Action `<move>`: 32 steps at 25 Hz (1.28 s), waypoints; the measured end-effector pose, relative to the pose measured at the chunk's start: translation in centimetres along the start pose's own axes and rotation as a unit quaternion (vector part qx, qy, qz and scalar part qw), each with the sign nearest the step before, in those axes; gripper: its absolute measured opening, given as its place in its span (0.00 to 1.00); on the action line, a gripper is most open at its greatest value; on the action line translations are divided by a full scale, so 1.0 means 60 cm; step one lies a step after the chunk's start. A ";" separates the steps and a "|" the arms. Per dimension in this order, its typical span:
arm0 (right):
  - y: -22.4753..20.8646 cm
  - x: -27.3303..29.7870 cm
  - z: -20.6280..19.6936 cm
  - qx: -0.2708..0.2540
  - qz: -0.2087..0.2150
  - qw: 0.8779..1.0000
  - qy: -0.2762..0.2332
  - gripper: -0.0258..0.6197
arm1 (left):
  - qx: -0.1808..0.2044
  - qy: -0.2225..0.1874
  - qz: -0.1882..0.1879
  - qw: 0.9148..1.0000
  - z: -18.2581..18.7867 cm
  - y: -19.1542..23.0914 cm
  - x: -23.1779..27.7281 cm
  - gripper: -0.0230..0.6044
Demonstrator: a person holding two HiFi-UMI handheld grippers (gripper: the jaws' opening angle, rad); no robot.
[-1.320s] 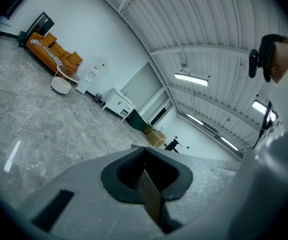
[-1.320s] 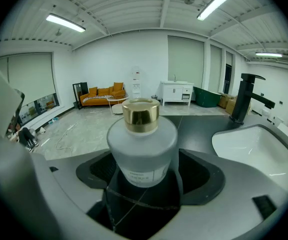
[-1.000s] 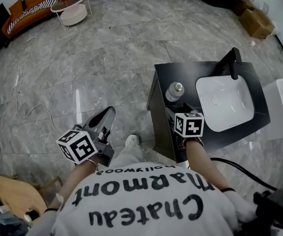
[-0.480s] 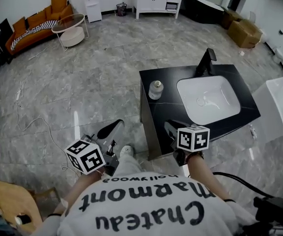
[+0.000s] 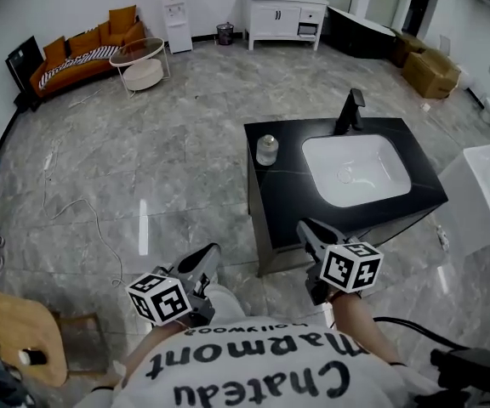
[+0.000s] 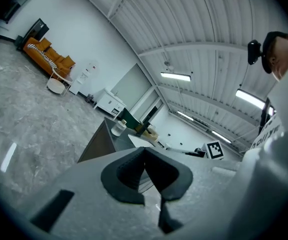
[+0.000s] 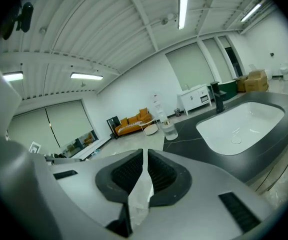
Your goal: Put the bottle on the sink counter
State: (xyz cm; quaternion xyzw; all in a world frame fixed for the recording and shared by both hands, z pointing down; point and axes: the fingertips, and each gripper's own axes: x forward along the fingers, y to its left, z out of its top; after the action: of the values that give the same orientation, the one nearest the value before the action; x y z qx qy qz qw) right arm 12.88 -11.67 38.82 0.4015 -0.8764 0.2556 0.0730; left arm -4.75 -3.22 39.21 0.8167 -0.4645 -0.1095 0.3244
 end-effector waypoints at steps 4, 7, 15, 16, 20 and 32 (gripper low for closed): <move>0.018 -0.036 0.031 -0.014 0.006 0.999 -0.035 0.09 | -0.002 0.001 0.006 1.000 -0.010 -0.027 -0.019 0.06; 0.021 -0.058 0.045 -0.021 -0.001 0.999 -0.049 0.09 | 0.000 -0.004 0.001 1.000 -0.001 -0.045 -0.028 0.06; 0.034 -0.087 0.032 -0.037 -0.009 0.998 -0.051 0.08 | 0.022 -0.028 -0.020 0.999 0.031 -0.077 -0.038 0.06; 0.035 -0.091 0.029 -0.038 -0.012 0.998 -0.051 0.08 | 0.023 -0.027 -0.022 0.999 0.030 -0.080 -0.041 0.06; 0.032 -0.108 0.009 -0.044 -0.024 0.998 -0.043 0.07 | 0.025 -0.026 -0.030 0.999 0.017 -0.092 -0.051 0.06; 0.025 -0.129 -0.047 -0.020 -0.041 0.999 -0.013 0.06 | 0.012 -0.036 -0.014 0.999 -0.001 -0.077 -0.097 0.06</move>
State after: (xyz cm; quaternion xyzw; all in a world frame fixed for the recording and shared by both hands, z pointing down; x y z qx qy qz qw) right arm 16.70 -4.25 38.07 0.4386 -0.8652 0.2294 0.0797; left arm -4.72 3.30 35.60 0.8227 -0.4656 -0.1379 0.2956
